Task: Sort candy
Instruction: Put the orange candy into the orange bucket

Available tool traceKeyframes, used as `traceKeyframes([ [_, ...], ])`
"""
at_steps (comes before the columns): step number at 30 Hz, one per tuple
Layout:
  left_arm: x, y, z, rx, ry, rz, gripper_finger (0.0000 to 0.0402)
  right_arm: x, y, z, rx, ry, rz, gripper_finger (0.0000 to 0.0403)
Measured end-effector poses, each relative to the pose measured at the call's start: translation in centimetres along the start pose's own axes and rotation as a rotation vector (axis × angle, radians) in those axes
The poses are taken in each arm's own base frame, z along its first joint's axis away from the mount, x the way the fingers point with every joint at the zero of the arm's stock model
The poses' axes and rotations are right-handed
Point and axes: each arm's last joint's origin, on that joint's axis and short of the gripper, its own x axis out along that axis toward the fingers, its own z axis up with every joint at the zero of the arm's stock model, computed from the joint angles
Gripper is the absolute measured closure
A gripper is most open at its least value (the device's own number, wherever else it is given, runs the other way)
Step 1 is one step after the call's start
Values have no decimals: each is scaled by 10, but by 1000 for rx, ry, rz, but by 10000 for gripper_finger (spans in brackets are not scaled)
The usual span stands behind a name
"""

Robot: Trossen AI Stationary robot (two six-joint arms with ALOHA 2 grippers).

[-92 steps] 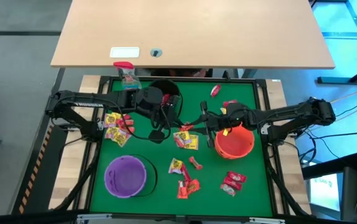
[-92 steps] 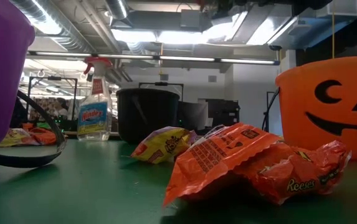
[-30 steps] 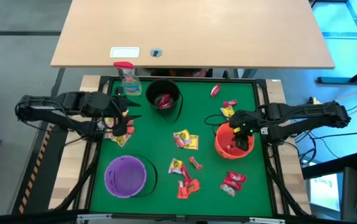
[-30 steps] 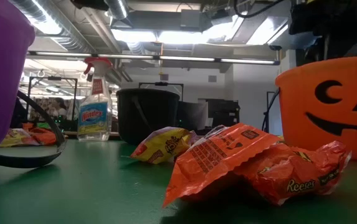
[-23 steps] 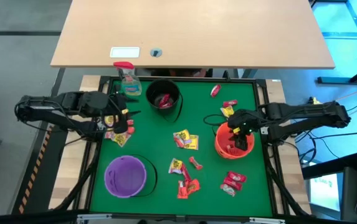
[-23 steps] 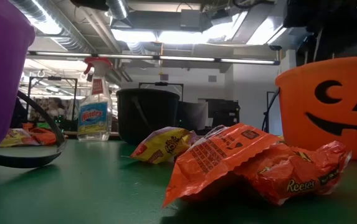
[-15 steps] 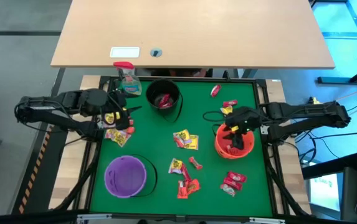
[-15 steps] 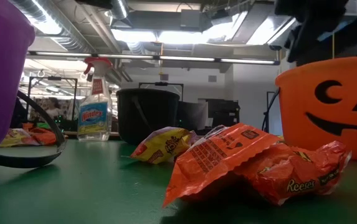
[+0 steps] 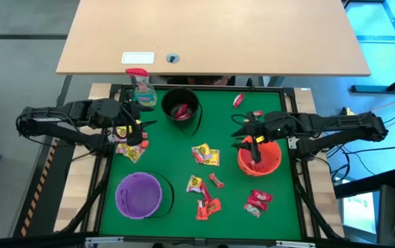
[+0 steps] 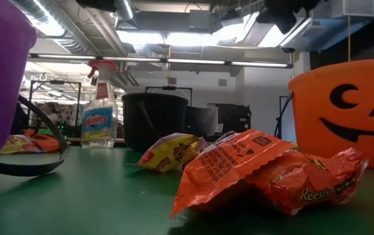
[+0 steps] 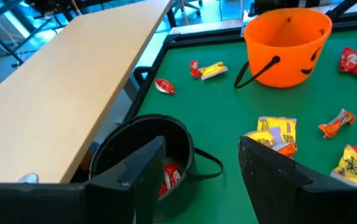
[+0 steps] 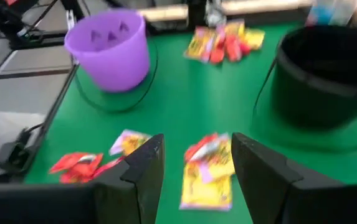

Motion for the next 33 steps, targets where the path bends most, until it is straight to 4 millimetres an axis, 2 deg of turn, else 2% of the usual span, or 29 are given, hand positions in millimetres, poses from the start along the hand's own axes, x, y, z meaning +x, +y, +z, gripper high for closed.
traceKeyframes([
  [16,0,0,-1,3,10,3,208,-1,-4,7,-50,-77,-143,219],
  [33,0,1,3,-11,-30,9,208,-1,-3,10,-128,-102,-149,219],
])
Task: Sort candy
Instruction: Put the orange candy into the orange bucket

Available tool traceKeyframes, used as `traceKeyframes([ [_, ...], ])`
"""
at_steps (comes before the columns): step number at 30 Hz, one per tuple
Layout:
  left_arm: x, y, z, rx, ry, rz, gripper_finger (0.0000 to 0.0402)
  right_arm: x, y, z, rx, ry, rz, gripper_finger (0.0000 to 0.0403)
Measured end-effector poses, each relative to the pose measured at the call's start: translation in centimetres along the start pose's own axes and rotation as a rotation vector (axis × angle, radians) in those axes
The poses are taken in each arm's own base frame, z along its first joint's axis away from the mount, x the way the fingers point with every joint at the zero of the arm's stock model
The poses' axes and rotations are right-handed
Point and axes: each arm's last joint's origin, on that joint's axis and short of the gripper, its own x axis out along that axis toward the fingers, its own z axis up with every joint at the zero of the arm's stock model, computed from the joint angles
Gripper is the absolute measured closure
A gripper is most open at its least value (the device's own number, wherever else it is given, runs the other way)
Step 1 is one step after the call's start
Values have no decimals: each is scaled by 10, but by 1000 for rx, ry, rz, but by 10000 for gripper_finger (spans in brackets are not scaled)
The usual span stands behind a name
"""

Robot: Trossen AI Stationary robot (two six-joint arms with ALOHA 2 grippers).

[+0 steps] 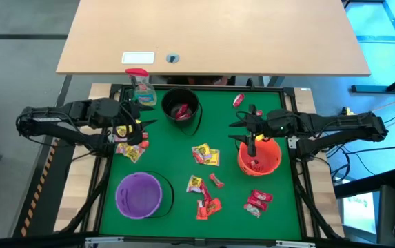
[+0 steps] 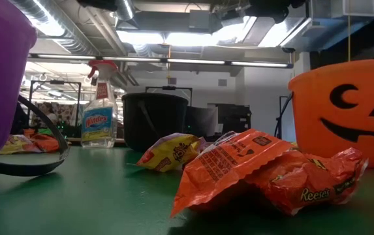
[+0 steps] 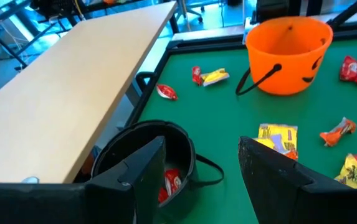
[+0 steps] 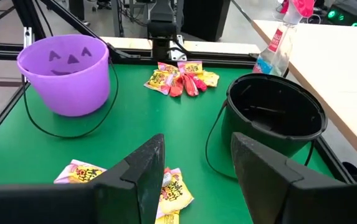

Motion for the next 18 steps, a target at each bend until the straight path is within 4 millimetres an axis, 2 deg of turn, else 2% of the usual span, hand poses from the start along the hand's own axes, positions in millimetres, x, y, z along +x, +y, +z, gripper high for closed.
traceKeyframes([
  [18,0,0,0,32,-3,0,208,3,0,-2,8,17,-24,219],
])
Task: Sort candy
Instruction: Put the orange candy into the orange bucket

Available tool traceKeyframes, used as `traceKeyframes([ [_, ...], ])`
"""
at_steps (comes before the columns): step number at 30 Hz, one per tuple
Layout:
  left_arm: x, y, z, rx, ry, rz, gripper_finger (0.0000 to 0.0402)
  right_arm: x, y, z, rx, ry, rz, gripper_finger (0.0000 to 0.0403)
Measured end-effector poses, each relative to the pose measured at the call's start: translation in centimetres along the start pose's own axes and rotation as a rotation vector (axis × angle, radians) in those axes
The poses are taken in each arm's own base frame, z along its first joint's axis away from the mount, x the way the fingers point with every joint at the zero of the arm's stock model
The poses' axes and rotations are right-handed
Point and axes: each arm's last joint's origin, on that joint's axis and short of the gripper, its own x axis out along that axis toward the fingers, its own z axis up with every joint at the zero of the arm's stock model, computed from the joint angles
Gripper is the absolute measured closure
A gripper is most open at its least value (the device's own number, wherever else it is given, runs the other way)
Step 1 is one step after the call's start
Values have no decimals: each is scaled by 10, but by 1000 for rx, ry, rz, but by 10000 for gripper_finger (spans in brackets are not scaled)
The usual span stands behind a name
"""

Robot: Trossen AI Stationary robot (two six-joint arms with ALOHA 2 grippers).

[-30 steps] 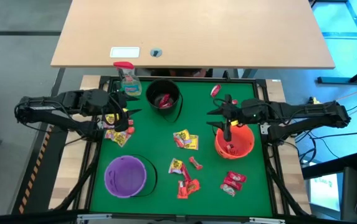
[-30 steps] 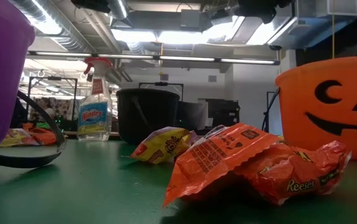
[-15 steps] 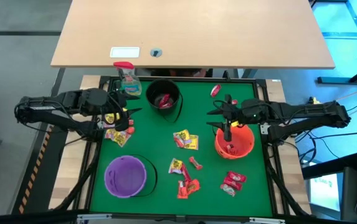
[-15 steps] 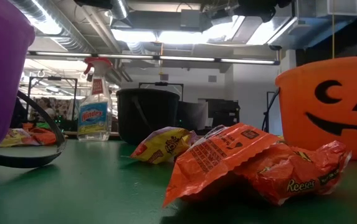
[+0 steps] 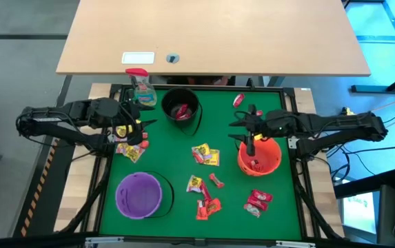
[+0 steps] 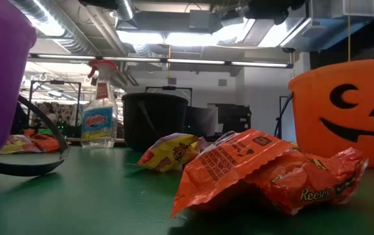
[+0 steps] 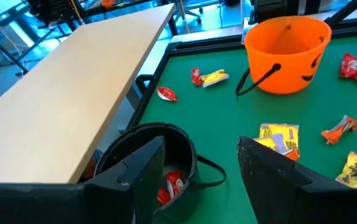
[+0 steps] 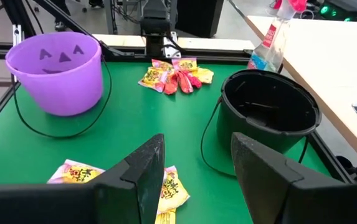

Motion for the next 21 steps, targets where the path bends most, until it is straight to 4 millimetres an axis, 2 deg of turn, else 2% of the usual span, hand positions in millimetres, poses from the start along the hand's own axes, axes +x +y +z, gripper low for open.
traceKeyframes([
  [8,0,0,-3,-15,29,-6,208,12,2,-4,-10,37,2,219],
  [14,0,-1,-11,-47,110,-14,208,14,2,-4,-31,39,2,219],
  [21,8,-4,-16,-98,185,-120,208,14,2,0,-76,-8,-7,219],
])
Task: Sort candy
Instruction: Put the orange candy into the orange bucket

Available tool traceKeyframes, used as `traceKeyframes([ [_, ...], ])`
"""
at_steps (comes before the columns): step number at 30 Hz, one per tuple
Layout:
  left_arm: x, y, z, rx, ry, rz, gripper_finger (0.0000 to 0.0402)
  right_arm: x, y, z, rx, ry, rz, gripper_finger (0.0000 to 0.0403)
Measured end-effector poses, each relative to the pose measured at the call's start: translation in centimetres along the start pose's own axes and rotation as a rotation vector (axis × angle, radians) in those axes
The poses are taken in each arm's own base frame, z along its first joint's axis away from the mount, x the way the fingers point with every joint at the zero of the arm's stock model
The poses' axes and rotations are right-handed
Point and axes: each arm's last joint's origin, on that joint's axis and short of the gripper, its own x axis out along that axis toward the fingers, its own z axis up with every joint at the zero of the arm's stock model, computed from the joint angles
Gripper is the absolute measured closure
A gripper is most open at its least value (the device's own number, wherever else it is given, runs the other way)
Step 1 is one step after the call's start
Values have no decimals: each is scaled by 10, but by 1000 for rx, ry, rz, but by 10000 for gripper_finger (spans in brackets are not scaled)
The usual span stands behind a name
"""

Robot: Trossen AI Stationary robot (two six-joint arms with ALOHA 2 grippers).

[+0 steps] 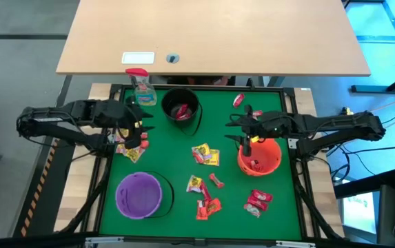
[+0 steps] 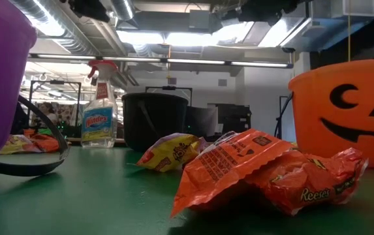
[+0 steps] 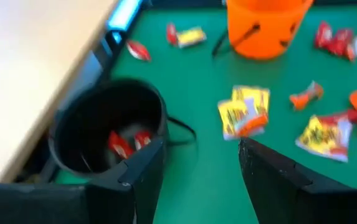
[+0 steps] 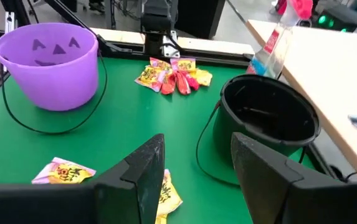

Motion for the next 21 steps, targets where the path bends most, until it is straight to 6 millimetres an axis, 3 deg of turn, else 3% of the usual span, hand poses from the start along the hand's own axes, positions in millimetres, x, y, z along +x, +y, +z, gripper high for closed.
traceKeyframes([
  [10,41,5,-21,-18,399,14,208,0,0,0,-31,-3,-1,219],
  [14,42,16,-33,-82,555,82,208,0,0,0,-31,-3,-1,219],
  [21,43,37,-42,-251,593,127,208,0,0,0,-55,2,1,219],
])
